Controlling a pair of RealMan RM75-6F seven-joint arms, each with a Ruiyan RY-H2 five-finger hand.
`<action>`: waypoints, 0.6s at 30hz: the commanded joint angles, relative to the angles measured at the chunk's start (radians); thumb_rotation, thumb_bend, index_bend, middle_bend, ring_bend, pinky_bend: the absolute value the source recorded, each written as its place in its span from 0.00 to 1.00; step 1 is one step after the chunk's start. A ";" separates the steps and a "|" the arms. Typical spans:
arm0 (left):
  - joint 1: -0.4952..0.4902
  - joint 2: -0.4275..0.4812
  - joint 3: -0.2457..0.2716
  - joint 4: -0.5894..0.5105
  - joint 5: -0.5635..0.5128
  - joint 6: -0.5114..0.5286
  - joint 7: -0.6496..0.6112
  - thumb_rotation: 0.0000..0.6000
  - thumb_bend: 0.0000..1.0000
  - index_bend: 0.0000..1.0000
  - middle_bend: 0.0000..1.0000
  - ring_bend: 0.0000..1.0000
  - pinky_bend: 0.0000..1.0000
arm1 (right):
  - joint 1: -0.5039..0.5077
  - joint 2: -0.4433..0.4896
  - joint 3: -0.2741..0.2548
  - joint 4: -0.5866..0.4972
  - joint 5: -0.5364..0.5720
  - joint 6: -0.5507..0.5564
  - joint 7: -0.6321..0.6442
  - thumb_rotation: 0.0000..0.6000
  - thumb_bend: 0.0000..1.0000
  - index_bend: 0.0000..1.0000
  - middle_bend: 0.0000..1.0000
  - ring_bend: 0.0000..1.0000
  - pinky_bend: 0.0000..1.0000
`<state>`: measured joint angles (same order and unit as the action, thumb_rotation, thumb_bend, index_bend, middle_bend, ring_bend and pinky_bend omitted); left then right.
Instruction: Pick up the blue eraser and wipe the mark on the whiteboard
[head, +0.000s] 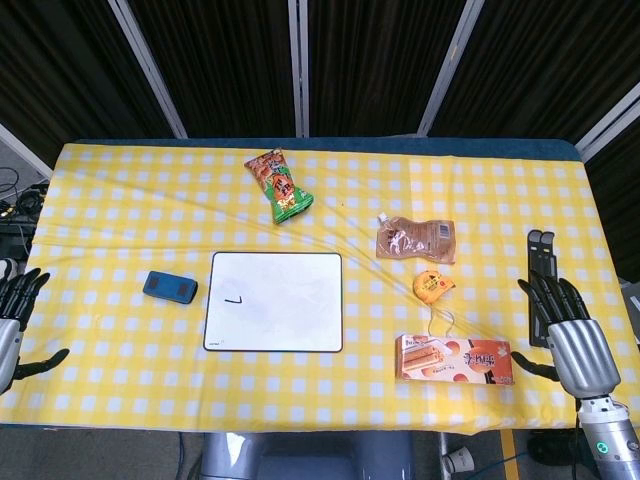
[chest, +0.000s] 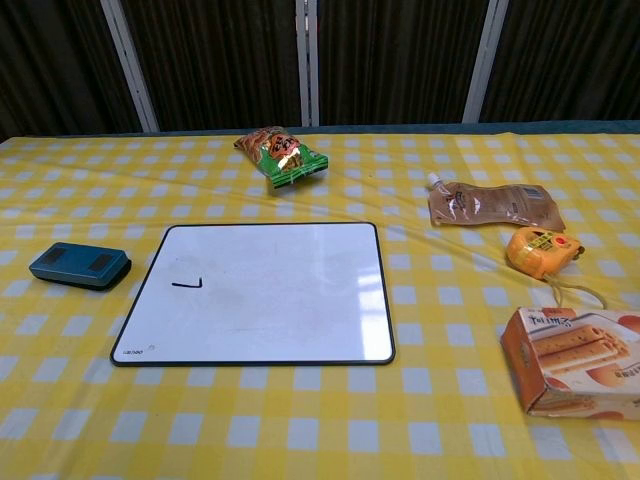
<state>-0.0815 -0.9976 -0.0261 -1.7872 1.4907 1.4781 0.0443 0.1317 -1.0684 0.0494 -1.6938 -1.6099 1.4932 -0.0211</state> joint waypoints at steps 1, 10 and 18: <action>-0.003 -0.003 -0.002 0.002 -0.002 -0.004 0.002 1.00 0.00 0.00 0.00 0.00 0.00 | -0.002 0.001 -0.001 -0.002 -0.001 0.003 -0.003 1.00 0.00 0.00 0.00 0.00 0.00; -0.088 -0.076 -0.024 0.070 -0.054 -0.146 0.069 1.00 0.00 0.00 0.00 0.00 0.00 | 0.001 0.006 0.005 -0.005 0.016 -0.007 0.009 1.00 0.00 0.00 0.00 0.00 0.00; -0.316 -0.264 -0.096 0.340 -0.127 -0.436 0.110 1.00 0.00 0.00 0.00 0.00 0.06 | 0.014 -0.001 0.012 0.009 0.048 -0.043 0.001 1.00 0.00 0.00 0.00 0.00 0.00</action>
<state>-0.3067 -1.1805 -0.0913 -1.5533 1.3924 1.1420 0.1353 0.1438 -1.0684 0.0594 -1.6857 -1.5634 1.4518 -0.0185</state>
